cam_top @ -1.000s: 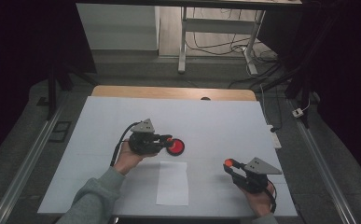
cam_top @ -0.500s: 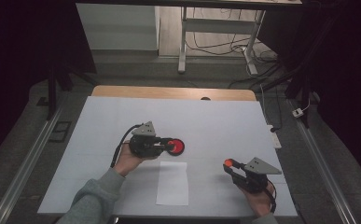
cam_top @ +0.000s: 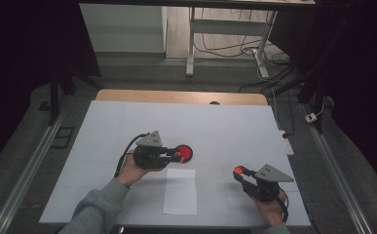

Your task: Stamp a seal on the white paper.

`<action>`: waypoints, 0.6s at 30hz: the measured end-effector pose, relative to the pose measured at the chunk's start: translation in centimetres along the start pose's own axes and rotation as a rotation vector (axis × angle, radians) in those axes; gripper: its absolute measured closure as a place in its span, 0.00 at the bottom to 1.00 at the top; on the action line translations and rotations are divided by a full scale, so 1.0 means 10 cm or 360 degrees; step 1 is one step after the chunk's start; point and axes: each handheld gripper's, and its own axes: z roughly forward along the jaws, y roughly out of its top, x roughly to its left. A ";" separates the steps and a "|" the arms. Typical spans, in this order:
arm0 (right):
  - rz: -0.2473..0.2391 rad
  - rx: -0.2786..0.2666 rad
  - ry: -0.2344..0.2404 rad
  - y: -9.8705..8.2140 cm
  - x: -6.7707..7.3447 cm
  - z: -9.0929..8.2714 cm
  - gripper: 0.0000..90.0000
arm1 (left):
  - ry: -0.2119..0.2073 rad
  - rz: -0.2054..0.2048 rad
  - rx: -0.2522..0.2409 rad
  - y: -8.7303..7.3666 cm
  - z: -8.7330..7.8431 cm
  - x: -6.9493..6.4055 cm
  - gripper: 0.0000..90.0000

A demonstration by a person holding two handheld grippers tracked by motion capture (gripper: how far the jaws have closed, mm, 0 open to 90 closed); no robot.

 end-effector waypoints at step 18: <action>0.0001 0.0000 0.0001 0.00 0.01 0.01 0.72 | -0.0018 -0.0021 0.0012 -0.08 -0.05 -0.07 0.80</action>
